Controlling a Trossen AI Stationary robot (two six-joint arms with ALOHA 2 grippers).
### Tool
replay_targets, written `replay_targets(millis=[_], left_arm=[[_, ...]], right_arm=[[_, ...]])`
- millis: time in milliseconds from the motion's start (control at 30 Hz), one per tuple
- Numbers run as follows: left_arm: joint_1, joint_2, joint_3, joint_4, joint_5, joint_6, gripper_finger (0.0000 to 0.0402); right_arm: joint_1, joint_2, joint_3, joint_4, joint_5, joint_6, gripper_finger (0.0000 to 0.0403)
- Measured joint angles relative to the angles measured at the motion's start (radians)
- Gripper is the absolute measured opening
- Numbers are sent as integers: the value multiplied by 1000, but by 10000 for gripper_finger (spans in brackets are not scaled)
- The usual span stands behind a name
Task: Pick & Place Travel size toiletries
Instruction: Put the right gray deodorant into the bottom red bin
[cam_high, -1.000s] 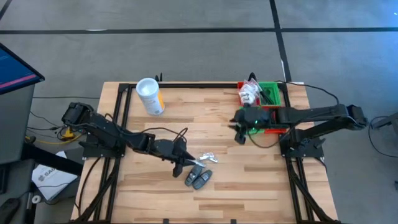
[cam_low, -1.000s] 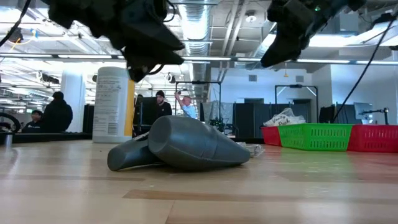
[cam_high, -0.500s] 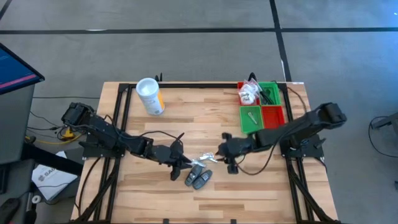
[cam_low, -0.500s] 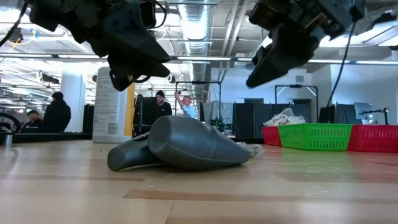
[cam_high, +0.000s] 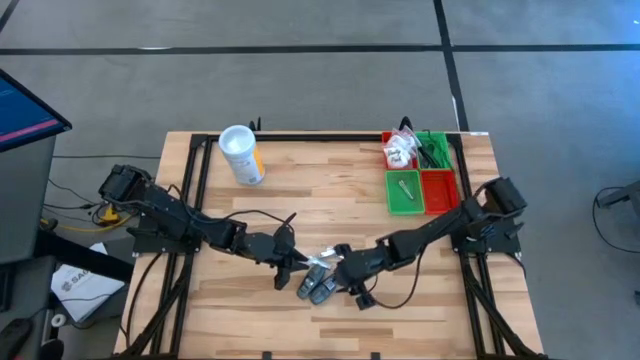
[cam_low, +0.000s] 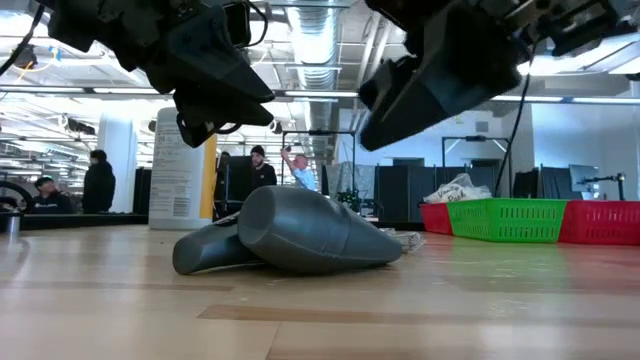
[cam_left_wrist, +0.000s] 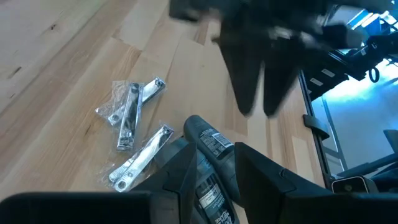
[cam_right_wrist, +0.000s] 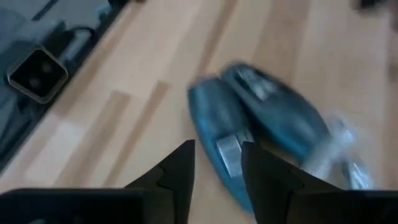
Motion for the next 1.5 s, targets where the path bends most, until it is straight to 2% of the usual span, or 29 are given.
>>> replay_targets(millis=[333, 500, 1133, 1367, 1500], left_arm=[[0, 0, 0, -1, 1, 4, 102], [0, 0, 0, -1, 4, 7, 102], [0, 0, 0, -1, 2, 9, 102], [0, 0, 0, -1, 0, 9, 102], [0, 0, -2, -1, 0, 9, 102]], right_arm=[[13, 126, 147, -165, 0, -48, 205], [13, 159, 173, -167, 2, -83, 230], [-1, 160, 175, -131, 2, -108, 235], [-2, 232, 180, -45, 2, -111, 235], [-2, 242, 174, -67, 3, -123, 235]])
